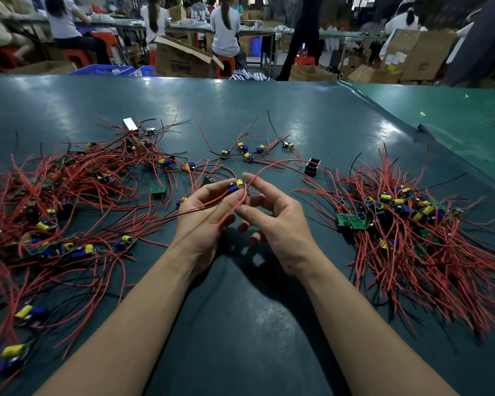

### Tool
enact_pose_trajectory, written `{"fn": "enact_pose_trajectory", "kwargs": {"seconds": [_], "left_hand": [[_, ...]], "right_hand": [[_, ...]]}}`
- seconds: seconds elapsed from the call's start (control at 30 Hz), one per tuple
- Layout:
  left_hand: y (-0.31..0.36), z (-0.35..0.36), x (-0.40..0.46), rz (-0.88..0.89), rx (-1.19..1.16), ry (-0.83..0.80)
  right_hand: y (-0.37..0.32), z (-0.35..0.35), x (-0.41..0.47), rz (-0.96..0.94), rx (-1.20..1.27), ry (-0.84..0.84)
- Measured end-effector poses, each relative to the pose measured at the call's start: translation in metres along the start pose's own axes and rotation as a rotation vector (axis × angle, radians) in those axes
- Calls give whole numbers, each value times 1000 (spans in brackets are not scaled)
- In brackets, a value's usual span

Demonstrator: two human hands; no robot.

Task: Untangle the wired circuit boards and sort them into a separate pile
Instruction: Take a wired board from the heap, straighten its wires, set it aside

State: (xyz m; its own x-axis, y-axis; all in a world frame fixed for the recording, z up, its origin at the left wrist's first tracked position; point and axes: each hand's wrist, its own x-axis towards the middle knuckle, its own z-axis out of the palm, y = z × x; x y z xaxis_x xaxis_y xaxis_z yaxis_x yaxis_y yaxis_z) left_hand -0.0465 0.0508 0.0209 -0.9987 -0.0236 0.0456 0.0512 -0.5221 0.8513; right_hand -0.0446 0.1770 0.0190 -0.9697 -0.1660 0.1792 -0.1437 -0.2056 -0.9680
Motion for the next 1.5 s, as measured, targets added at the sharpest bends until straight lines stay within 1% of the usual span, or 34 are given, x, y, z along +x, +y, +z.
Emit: {"fn": "enact_pose_trajectory", "kwargs": {"seconds": [0.13, 0.27, 0.33, 0.53, 0.63, 0.77, 0.83, 0.9, 0.97, 1.03, 1.07, 1.13, 1.17, 1.2, 1.23, 1.27, 1.37, 1.43, 1.5], "left_hand": [[-2, -3, 1, 11, 86, 39], [-5, -1, -1, 55, 181, -2], [-4, 0, -1, 51, 177, -25], [-2, -2, -1, 22, 212, -30], [-2, -1, -1, 20, 202, -39], [-4, 0, -1, 43, 208, -38], [-5, 1, -1, 61, 200, -24], [-6, 1, 0, 65, 228, 5], [-7, 1, 0, 67, 253, 16], [-8, 1, -1, 74, 251, 0], [-8, 1, -1, 76, 248, -7], [-7, 1, -1, 72, 260, -6], [-7, 1, -1, 67, 262, -3], [-7, 1, -1, 65, 258, -4], [-7, 1, -1, 67, 253, -10], [-6, 2, -2, 72, 253, -18], [-6, 4, -4, 87, 265, -42], [-5, 4, -5, 89, 271, -53], [-5, 5, -5, 91, 272, -58]], "right_hand": [[4, 4, -1, -10, -88, 29], [3, 2, 1, -84, -103, 195], [1, 0, 2, -77, -56, 233], [-2, 4, 0, 33, 173, 274], [-4, 3, 3, 82, 274, 342], [-3, 1, 6, 68, 254, 427], [0, 1, 8, 26, 232, 496], [0, -4, 13, -33, 219, 654], [0, -17, 19, -101, 161, 828], [0, -28, 21, -187, 8, 929], [0, -31, 20, -265, -148, 944], [1, -29, 14, -468, -511, 917], [1, -27, 12, -536, -634, 900], [2, -27, 12, -566, -693, 895], [2, -28, 12, -564, -700, 898], [0, -29, 13, -518, -658, 905], [-3, -32, 16, -299, -349, 942], [-3, -35, 17, -266, -248, 975], [-5, -35, 17, -268, -210, 993]]}}
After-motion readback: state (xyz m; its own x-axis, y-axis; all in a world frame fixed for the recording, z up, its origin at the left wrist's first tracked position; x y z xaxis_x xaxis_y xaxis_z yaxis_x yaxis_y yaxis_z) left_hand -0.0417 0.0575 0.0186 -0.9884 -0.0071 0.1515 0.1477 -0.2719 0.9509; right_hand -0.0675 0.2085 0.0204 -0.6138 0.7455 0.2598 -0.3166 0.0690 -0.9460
